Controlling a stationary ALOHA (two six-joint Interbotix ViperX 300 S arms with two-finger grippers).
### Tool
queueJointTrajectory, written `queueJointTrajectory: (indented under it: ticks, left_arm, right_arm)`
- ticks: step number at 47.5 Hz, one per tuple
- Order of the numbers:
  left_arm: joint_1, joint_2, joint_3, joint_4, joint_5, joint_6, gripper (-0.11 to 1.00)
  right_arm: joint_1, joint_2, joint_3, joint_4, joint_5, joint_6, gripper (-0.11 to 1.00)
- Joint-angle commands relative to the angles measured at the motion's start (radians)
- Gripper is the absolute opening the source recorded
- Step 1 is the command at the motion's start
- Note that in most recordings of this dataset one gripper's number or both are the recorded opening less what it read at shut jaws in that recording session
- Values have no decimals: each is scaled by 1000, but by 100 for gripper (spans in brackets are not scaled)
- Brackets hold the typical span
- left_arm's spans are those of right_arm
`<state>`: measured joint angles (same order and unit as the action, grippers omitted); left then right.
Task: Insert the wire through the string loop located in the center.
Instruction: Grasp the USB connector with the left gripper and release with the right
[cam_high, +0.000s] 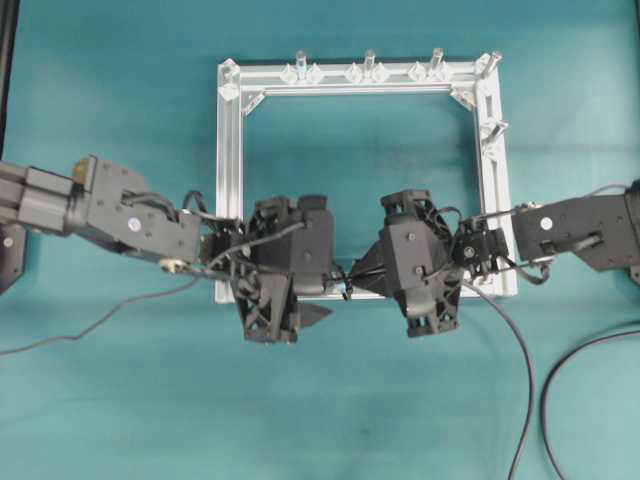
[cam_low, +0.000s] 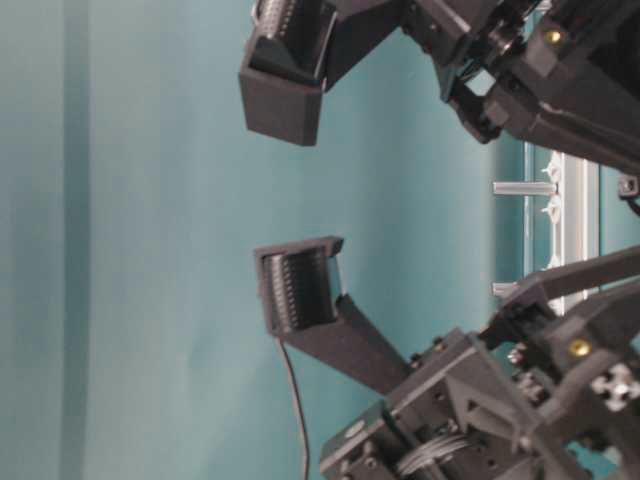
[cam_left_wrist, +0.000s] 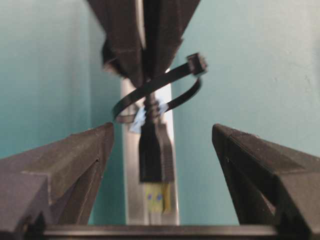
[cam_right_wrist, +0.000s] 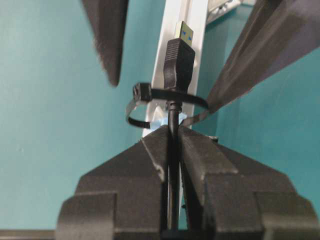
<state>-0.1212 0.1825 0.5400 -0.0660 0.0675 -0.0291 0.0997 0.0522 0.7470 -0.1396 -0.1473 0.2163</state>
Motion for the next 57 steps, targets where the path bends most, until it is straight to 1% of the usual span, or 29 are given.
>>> queueJointTrajectory:
  ticks: [1, 10, 14, 16, 18, 26, 57]
  left_arm:
    - [-3, -12, -18, 2, -5, -8, 84]
    - [-3, -26, 9, 2, -2, -8, 82]
    - [-3, -37, 21, 2, -2, -8, 77]
    - [-3, -41, 25, 2, -2, -9, 71]
    - [-3, -44, 25, 2, 0, -9, 62]
    - [2, -49, 18, 2, 3, -17, 17]
    - [2, -51, 8, 2, 3, -23, 16]
  right_arm:
    - [-2, -12, -23, 0, -8, -2, 7]
    - [-2, -12, -26, -2, -6, -2, 7]
    - [-2, -12, -26, -2, -5, -2, 7]
    - [-2, -12, -25, 0, -5, -2, 7]
    - [-2, -12, -26, -2, -5, -2, 7]
    - [-2, -11, -25, -2, -5, -2, 7]
    - [-2, -12, -25, 0, -5, 3, 7]
